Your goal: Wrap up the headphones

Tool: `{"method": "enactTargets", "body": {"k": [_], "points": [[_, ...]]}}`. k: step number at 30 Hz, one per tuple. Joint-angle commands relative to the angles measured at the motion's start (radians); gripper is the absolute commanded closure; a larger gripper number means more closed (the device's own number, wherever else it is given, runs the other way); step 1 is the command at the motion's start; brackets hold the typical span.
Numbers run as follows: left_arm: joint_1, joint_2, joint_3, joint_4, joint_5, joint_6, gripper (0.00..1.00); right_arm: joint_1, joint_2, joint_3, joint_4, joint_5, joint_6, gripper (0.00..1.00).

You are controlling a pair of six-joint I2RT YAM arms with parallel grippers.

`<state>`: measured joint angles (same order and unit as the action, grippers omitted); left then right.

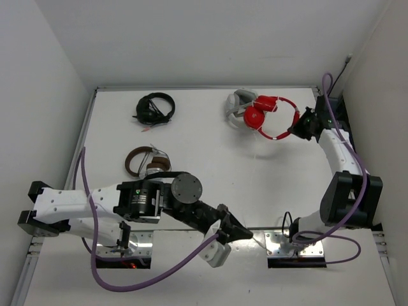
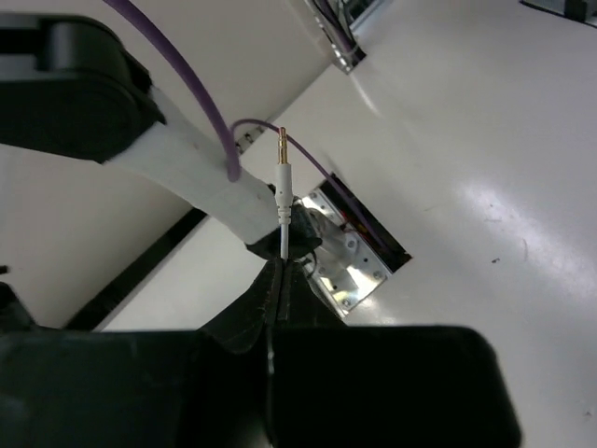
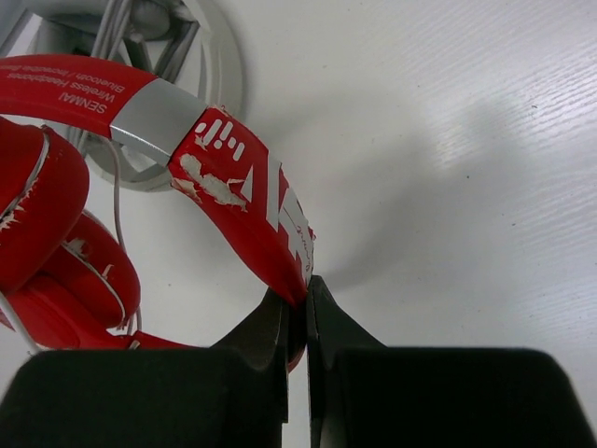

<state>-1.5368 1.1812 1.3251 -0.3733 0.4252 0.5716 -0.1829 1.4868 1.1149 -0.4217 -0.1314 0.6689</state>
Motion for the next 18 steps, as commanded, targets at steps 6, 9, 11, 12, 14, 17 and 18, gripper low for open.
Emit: {"method": "enactTargets", "body": {"k": [6, 9, 11, 12, 14, 17, 18], "points": [[-0.028, 0.014, 0.206, 0.062, -0.046, 0.047, 1.0, 0.023, -0.019, -0.058, 0.129, 0.024, -0.022, 1.0], [-0.028, 0.023, 0.262, 0.062, -0.081, 0.059, 1.0, 0.046, -0.039, -0.081, 0.152, 0.033, -0.043, 1.0], [-0.028, 0.037, 0.301, 0.073, -0.112, 0.068, 1.0, 0.056, -0.039, -0.095, 0.152, 0.024, -0.055, 1.0], [-0.028, 0.047, 0.312, 0.082, -0.124, 0.068, 1.0, 0.075, -0.052, -0.107, 0.152, 0.024, -0.055, 1.0], [-0.028, 0.058, 0.324, 0.131, -0.188, 0.048, 1.0, 0.095, -0.077, -0.131, 0.152, 0.024, -0.084, 1.0], [0.01, 0.083, 0.341, 0.184, -0.233, 0.033, 1.0, 0.144, -0.135, -0.167, 0.161, 0.013, -0.107, 1.0], [0.01, 0.083, 0.35, 0.206, -0.253, 0.033, 1.0, 0.158, -0.151, -0.176, 0.161, 0.013, -0.127, 1.0]]}}
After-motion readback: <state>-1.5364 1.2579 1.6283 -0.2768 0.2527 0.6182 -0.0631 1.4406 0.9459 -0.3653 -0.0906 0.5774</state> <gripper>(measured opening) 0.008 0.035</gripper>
